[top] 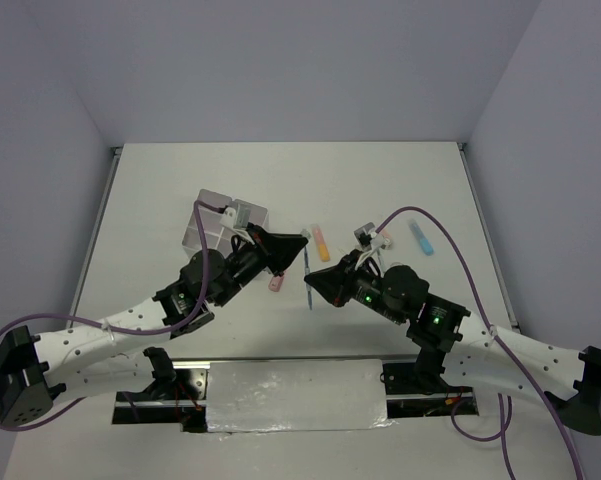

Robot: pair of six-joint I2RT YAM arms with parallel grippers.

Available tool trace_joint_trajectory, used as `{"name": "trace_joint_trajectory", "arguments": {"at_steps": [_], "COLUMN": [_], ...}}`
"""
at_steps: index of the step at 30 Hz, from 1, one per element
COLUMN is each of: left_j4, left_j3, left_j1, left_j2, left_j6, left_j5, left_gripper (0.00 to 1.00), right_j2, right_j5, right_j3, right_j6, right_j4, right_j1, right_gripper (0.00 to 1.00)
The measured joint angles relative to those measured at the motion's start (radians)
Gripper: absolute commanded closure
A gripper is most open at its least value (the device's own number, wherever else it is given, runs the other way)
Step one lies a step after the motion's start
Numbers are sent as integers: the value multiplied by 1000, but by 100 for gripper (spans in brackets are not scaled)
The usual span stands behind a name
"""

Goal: Sort the stationery into containers
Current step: Close the pen cap on the pen.

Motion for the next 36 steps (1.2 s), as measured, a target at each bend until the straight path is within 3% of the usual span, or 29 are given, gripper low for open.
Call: {"name": "trace_joint_trajectory", "arguments": {"at_steps": [36], "left_j4": [86], "left_j3": [-45], "left_j1": [0], "left_j2": [6], "left_j6": [-27], "left_j5": [15], "left_gripper": [100], "right_j2": [16], "right_j5": [41], "right_j3": [51], "right_j6": [-1], "right_j4": [-16], "right_j1": [5], "right_gripper": [100]}}
